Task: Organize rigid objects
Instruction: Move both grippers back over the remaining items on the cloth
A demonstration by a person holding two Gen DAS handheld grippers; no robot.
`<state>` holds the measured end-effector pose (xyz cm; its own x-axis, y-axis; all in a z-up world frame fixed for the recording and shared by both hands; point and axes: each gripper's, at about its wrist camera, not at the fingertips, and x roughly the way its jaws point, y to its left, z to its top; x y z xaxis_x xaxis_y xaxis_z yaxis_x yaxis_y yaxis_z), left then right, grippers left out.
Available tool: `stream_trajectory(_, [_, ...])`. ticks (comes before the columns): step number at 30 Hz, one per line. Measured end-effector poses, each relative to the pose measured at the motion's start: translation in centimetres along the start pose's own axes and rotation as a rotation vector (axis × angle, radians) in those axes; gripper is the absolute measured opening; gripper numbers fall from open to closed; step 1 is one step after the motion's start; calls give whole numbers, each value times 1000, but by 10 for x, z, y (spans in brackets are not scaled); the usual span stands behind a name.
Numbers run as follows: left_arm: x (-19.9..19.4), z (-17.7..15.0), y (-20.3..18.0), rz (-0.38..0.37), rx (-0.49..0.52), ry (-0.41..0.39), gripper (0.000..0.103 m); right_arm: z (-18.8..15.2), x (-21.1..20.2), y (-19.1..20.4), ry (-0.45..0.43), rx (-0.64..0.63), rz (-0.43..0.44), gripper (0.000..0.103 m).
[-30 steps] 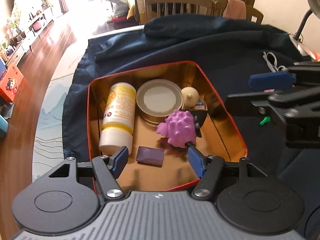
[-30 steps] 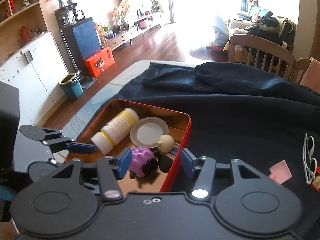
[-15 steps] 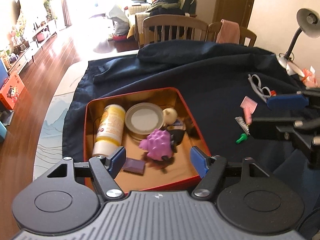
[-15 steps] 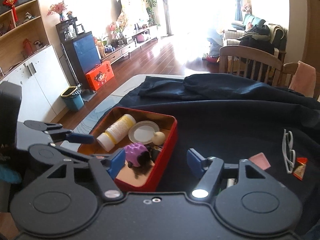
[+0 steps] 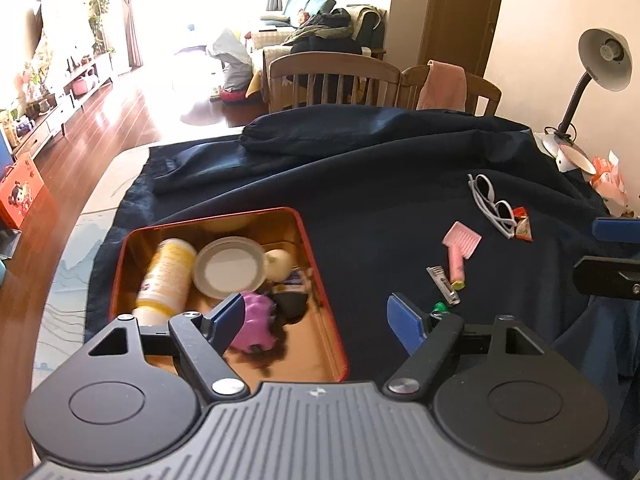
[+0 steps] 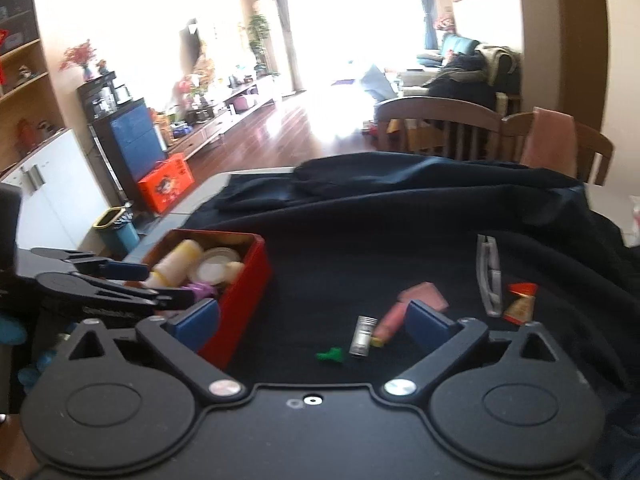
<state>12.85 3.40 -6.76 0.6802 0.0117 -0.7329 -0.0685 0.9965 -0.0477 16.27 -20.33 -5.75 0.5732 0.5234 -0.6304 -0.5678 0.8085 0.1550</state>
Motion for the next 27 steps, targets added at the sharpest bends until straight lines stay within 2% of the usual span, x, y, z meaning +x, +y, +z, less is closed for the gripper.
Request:
stream_trajectory(7, [16, 5, -34, -21, -24, -16, 81, -9, -3, -45, 18, -2, -71, 102])
stream_trajectory(12, [33, 6, -61, -15, 3, -15, 81, -14, -5, -78, 26, 0, -95, 102])
stream_trajectory(21, [66, 0, -97, 14, 8, 61, 81, -17, 17, -130, 47, -8, -145, 102])
stream_trajectory(27, [85, -4, -104, 42, -22, 107, 81, -14, 46, -161, 61, 27, -199, 102])
